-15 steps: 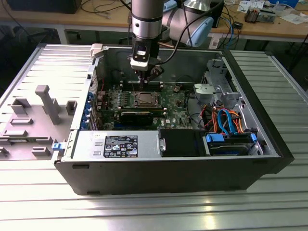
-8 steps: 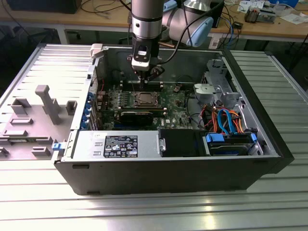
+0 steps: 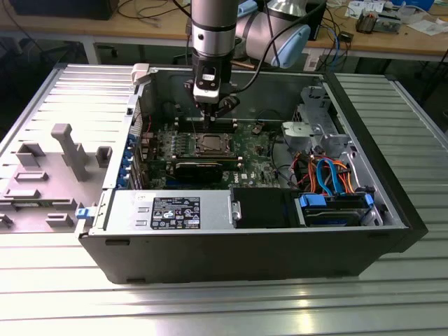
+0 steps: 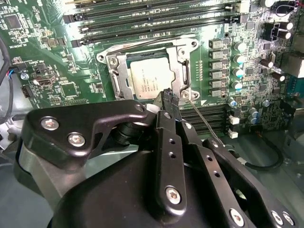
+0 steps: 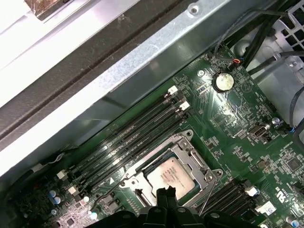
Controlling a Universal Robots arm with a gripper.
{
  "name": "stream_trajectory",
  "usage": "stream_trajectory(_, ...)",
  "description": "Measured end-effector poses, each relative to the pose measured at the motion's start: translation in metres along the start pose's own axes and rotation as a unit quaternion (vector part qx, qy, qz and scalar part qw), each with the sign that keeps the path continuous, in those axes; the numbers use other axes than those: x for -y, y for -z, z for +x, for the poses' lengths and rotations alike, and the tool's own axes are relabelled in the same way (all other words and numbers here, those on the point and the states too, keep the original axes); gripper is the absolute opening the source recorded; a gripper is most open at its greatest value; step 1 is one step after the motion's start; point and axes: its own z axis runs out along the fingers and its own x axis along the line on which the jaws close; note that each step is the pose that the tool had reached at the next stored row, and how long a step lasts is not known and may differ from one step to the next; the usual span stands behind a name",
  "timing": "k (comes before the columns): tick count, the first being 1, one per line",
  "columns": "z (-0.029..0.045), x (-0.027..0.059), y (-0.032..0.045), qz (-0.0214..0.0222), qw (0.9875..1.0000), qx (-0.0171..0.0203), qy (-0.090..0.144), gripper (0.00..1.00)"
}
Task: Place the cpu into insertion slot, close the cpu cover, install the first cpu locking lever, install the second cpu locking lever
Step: 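Install the first cpu locking lever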
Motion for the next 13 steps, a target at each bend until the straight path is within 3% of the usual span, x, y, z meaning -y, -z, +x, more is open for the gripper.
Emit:
stream_trajectory(7,0.0,0.0,0.0,0.0,0.9996,0.0004,0.028,0.11)
stream_trajectory(12,0.0,0.0,0.0,0.0,0.9987,0.0009,0.05,0.11)
stream_trajectory(13,0.0,0.0,0.0,0.0,0.9981,0.001,0.062,0.11)
